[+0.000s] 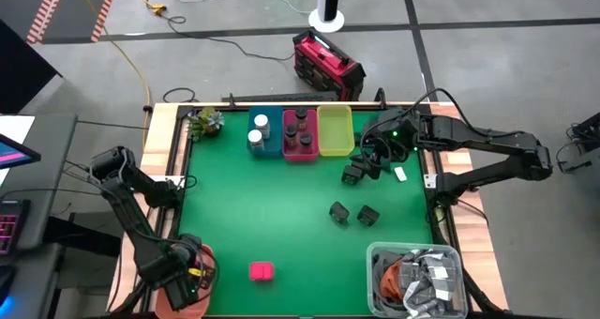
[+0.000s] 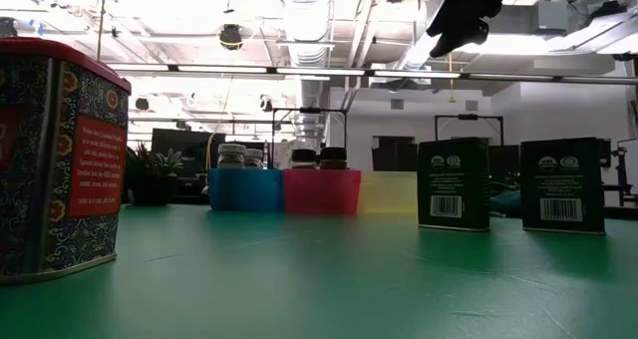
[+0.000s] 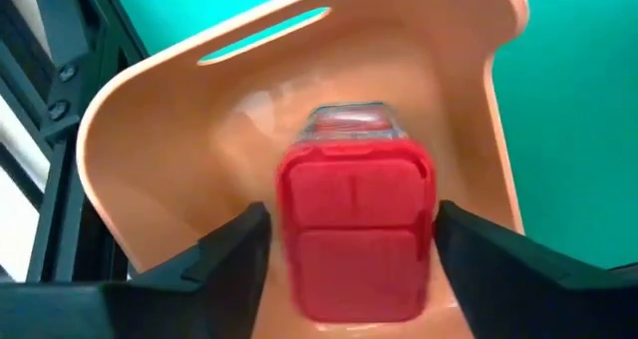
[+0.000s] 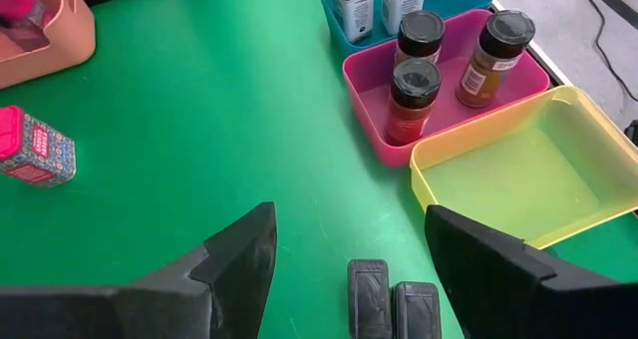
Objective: Sort spices by type
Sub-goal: Put the top red seasoning can into the orange bin, then put the red seasoning can into the orange bin
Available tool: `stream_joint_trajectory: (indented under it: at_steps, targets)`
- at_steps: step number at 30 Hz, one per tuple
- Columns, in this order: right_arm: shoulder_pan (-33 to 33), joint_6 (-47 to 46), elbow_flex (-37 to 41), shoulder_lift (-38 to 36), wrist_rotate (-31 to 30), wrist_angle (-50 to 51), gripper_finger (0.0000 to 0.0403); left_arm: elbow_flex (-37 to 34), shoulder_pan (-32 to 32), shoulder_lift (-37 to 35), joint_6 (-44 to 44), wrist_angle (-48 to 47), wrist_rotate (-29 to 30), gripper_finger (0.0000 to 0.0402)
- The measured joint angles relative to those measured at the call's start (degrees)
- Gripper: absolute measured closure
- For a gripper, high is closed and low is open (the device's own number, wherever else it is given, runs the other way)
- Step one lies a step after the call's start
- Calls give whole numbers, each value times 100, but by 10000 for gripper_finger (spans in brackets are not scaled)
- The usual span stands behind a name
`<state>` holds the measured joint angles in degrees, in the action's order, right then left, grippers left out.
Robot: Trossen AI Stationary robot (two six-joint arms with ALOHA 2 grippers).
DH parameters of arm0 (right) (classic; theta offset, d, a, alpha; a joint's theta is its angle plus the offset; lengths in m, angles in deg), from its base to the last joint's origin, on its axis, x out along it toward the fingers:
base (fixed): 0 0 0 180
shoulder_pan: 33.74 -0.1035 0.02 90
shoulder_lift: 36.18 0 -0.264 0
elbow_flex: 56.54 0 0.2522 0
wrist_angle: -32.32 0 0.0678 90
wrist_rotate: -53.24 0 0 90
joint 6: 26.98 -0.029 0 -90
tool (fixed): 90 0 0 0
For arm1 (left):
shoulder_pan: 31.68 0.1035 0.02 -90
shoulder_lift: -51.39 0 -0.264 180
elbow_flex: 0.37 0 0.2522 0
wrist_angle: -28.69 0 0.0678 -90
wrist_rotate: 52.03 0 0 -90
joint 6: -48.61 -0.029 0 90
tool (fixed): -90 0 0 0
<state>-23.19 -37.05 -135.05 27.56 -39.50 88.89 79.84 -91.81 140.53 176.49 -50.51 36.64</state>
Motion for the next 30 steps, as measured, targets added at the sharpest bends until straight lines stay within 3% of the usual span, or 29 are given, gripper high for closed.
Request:
stream_joint_trajectory:
  at_steps: [5, 12, 14, 17, 19, 22, 25, 30]
  targets:
    - [1, 0, 0, 0, 2, -2, 119, 0, 61, -81, -11, -17, -38, 80]
    - [-1, 2, 0, 0, 2, -2, 119, 125, 60, -722, -284, -290, 1, 73]
    - [-1, 2, 0, 0, 1, -2, 119, 163, 96, -986, -520, -283, 279, 74]
    - [-1, 4, 0, 0, 1, -4, 119, 254, 305, -1280, -1029, -208, 1290, 74]
    - [-1, 2, 0, 0, -1, -7, 119, 290, 584, -1371, -1810, 122, 1924, 75]
    - [-1, 2, 0, 0, -1, -4, 119, 313, 1272, -1295, -3654, 1116, 2017, 75]
    - [-1, 0, 0, -1, -1, -4, 119, 313, 2018, -1043, -5301, 2105, 1545, 75]
    - [-1, -40, 0, -2, -1, -4, 119, 313, 2904, -486, -6616, 2925, 378, 75]
